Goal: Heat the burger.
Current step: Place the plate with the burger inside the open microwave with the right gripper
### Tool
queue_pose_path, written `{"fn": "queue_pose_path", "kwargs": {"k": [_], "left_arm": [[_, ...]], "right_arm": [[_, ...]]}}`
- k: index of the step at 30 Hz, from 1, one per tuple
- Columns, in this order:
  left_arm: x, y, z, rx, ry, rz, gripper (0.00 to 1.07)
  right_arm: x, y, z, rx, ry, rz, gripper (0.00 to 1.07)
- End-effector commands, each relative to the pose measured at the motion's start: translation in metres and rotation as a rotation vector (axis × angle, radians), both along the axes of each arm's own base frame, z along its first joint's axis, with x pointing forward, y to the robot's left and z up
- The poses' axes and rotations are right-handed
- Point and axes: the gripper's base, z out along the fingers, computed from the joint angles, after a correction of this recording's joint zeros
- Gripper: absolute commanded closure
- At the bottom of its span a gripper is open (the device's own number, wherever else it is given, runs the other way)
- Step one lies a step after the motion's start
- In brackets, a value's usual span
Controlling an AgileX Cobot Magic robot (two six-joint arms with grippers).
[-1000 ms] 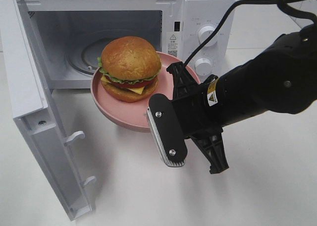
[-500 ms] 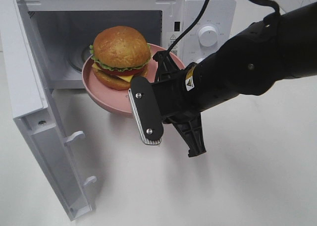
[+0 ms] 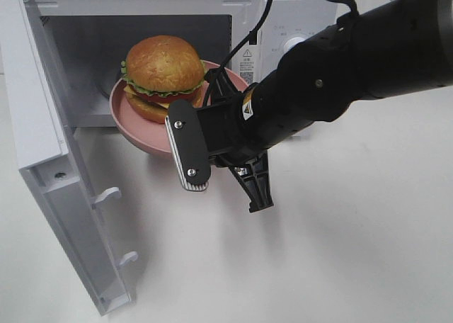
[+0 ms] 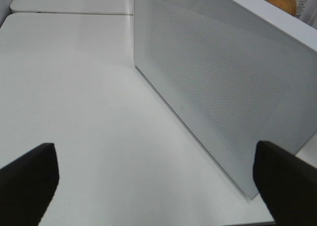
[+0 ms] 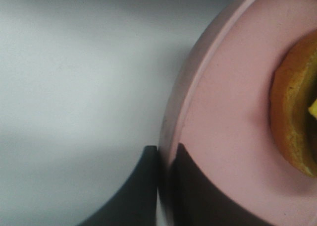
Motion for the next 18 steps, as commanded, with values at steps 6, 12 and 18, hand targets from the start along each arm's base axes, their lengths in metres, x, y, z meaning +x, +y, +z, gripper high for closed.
{"fn": "queue_pose_path", "kwargs": {"k": [6,12,18], "left_arm": [[-0.002,0.0,0.0,-0.003,-0.023,-0.003,0.07],[-0.002,0.0,0.0,-0.003,-0.023,-0.003,0.07],[-0.002,0.0,0.0,-0.003,-0.023,-0.003,0.07]], "right_arm": [[0.017,0.016,0.006,0.051,-0.038,-0.015,1.07],[0.026,0.024,0.004,0.036,-0.024,-0.018,1.07],[0.036,0.034,0.004,0.056,-0.023,-0.04,1.07]]}}
